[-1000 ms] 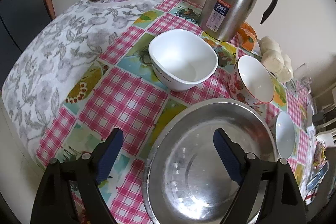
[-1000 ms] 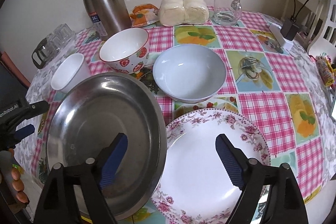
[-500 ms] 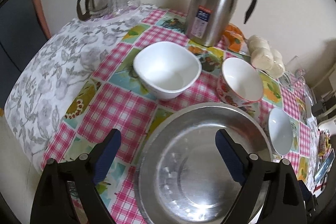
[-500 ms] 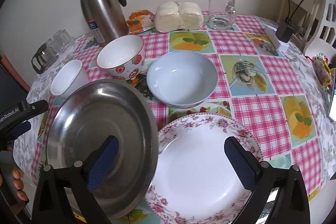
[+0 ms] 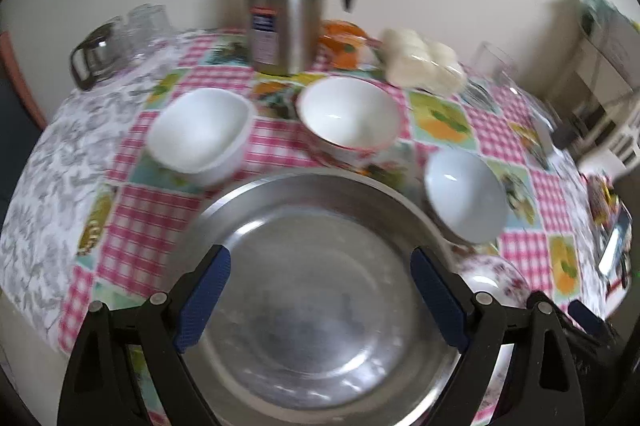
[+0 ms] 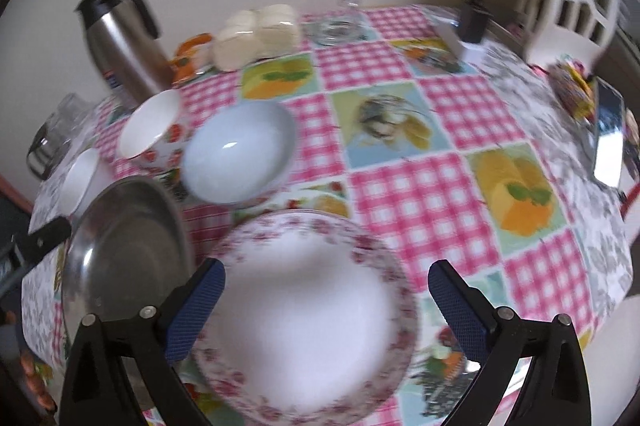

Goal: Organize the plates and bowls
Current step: 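Lower the steel basin onto the table and open the left tool, then grasp the floral-rim round plate rim with the right tool and lift it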

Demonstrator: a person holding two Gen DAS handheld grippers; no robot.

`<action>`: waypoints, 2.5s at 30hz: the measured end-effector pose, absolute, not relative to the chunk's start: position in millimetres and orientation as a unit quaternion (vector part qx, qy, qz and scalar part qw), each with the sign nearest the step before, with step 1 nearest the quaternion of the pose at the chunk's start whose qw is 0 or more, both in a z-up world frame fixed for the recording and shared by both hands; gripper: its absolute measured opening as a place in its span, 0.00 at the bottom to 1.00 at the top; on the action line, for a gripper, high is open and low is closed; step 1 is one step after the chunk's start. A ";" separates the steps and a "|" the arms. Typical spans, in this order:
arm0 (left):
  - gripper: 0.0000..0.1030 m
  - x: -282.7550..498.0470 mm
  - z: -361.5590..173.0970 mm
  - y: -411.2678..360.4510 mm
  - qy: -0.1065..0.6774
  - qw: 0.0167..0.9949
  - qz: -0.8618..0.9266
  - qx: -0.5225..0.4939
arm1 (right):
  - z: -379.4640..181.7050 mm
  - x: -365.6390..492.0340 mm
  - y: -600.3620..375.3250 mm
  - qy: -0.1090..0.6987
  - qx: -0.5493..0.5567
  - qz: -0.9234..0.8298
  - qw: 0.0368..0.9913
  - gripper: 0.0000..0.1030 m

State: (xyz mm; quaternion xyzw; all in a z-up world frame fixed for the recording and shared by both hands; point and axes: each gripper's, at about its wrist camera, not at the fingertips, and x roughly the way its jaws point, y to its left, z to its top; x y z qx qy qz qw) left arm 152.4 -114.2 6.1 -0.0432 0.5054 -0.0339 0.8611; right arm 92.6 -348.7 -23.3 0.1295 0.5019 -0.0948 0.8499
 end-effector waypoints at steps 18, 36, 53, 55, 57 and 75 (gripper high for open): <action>0.89 134.9 -16.5 -201.5 0.538 0.835 -0.111 0.008 | -60.7 78.0 -410.7 0.543 0.178 -0.134 0.809 1.00; 0.89 137.7 -28.6 -206.0 0.551 0.828 -0.099 0.010 | -87.8 81.0 -413.9 0.556 0.240 -0.087 0.791 0.29; 0.89 129.4 -17.4 -218.8 0.536 0.835 -0.126 0.008 | -76.3 82.1 -435.5 0.535 0.232 -0.123 0.803 0.16; 0.89 125.7 -14.7 -227.3 0.533 0.834 -0.144 0.011 | -75.3 80.1 -442.5 0.532 0.234 -0.136 0.802 0.16; 0.89 122.9 -12.5 -236.1 0.531 0.832 -0.161 0.014 | -74.4 78.1 -448.3 0.531 0.232 -0.151 0.801 0.16; 0.73 124.5 -47.9 -297.1 0.570 0.795 -0.204 0.045 | -77.2 64.2 -486.6 0.517 0.256 -0.202 0.791 0.16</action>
